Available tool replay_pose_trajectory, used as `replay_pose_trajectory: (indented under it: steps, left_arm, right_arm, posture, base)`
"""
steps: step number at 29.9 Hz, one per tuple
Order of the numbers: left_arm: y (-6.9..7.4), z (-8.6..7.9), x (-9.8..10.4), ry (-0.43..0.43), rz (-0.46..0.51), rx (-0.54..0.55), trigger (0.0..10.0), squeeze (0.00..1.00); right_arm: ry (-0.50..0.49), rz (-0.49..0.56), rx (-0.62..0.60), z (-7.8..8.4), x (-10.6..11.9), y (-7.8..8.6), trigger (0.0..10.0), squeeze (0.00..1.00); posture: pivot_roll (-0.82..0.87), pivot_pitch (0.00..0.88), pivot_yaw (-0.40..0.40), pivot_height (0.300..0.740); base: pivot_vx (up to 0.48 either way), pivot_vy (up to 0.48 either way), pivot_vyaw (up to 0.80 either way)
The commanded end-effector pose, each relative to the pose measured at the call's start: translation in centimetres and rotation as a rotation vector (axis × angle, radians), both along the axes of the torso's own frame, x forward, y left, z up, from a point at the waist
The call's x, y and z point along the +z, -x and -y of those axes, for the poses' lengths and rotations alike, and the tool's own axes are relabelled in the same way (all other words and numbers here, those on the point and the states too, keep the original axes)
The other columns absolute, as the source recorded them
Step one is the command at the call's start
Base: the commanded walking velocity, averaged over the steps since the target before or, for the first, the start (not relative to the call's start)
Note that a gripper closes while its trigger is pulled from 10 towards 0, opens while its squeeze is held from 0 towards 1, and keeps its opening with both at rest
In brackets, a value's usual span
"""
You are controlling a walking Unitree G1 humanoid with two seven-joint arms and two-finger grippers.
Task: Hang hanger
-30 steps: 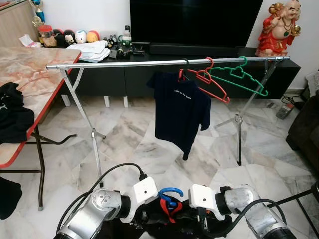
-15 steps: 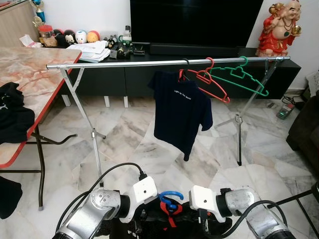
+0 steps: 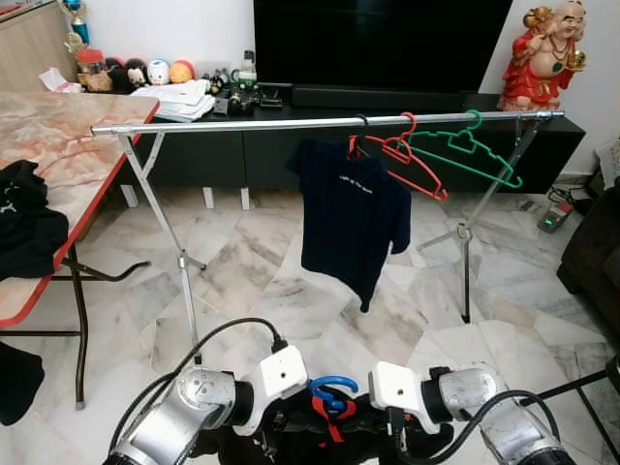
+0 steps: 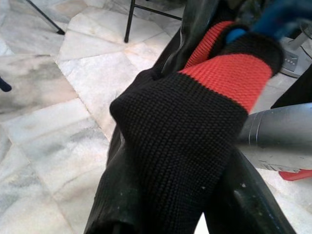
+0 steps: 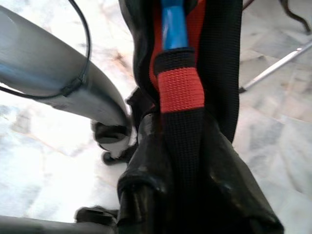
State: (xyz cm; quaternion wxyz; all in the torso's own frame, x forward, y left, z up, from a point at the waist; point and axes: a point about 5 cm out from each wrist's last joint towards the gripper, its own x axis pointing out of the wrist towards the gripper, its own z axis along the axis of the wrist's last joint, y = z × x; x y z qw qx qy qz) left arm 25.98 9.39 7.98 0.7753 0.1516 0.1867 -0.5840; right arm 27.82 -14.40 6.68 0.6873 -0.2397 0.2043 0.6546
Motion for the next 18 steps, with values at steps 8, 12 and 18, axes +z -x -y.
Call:
replay_pose_trajectory:
  steps: [8,12,18]
  left_arm:
    - [-0.7,0.6,0.5,0.013,0.089,0.026,0.0,0.0]
    - [-0.8,0.4,0.4,0.008,0.097,0.041,0.0,0.0]
    - [-0.4,0.2,0.0,-0.009,0.086,0.026,0.0,0.0]
  right_arm:
    - [-0.06,-0.086,0.121,-0.7,0.5,1.5,10.0,1.0]
    - [-0.027,-0.095,0.139,-0.4,0.6,1.7,10.0,1.0]
    - [0.044,-0.051,0.11,0.3,0.1,1.2,10.0,1.0]
  posture:
    - [0.04,0.027,-0.022,0.74]
    - [0.04,0.03,-0.021,0.74]
    - [0.04,0.034,-0.023,0.74]
  base:
    - [0.0,0.0,0.0]
    - [0.0,0.0,0.0]
    - [0.0,0.0,0.0]
